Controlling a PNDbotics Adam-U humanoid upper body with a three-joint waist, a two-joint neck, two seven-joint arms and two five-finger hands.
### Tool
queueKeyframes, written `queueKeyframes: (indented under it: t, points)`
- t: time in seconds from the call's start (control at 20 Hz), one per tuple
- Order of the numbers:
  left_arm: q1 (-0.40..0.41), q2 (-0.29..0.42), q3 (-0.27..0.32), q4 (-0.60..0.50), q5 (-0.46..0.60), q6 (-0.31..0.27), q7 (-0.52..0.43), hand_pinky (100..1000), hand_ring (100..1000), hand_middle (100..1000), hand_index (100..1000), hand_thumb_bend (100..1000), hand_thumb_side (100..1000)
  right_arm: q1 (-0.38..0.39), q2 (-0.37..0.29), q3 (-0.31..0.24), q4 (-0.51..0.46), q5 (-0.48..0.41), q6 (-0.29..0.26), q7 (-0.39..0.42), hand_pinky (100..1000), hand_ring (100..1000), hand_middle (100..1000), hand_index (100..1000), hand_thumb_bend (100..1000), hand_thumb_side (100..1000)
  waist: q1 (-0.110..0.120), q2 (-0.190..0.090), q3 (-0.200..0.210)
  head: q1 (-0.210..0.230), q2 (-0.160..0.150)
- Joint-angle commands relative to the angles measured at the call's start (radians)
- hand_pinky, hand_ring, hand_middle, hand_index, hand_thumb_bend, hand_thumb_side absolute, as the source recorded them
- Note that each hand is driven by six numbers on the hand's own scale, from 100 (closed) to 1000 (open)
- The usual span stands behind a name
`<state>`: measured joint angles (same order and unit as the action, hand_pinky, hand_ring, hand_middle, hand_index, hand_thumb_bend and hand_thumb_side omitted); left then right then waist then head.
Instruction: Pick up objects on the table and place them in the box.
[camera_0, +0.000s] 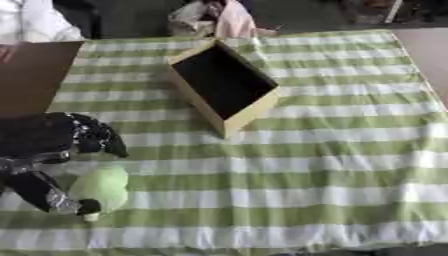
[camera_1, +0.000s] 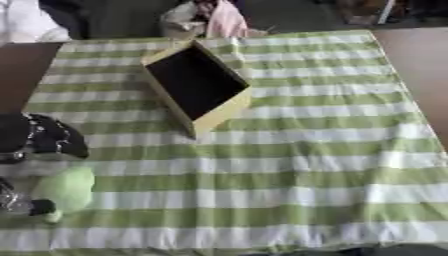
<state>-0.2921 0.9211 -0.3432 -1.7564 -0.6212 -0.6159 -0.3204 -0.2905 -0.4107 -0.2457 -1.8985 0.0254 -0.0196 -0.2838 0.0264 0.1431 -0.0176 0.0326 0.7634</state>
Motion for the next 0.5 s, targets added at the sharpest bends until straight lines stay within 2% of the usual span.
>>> queueKeyframes:
  t: [0.05, 0.25, 0.35, 0.4, 0.5]
  points:
    - [-0.017, 0.01, 0.003, 0.004, -0.027, 0.002, -0.022, 776, 840, 749, 883, 514, 845, -0.014, -0.02, -0.003, -0.01, 0.001, -0.002, 0.002, 644, 603, 563, 790, 100, 1000, -0.001, -0.008, -0.001, 0.002, 0.007]
    - [-0.021, -0.001, -0.008, 0.023, -0.029, -0.008, -0.069, 801, 859, 766, 902, 489, 777, -0.014, -0.018, -0.003, -0.009, 0.001, -0.001, 0.003, 643, 603, 563, 790, 100, 1000, -0.001, -0.008, -0.002, 0.004, 0.007]
    - [-0.026, -0.003, -0.013, 0.03, -0.012, -0.011, -0.102, 820, 870, 784, 908, 467, 686, -0.014, -0.017, -0.003, -0.009, 0.0, -0.001, 0.003, 643, 602, 563, 790, 100, 1000, 0.0, -0.008, -0.003, 0.006, 0.007]
    - [-0.029, -0.003, -0.014, 0.031, -0.004, -0.012, -0.118, 822, 871, 786, 910, 460, 669, -0.013, -0.016, -0.003, -0.009, 0.0, -0.001, 0.003, 643, 602, 562, 790, 100, 1000, 0.001, -0.008, -0.003, 0.006, 0.007]
    - [-0.035, -0.004, -0.016, 0.033, 0.013, -0.011, -0.149, 832, 875, 795, 914, 414, 530, -0.013, -0.015, -0.004, -0.01, -0.001, -0.001, 0.003, 642, 602, 562, 790, 100, 1000, 0.002, -0.007, -0.004, 0.006, 0.007]
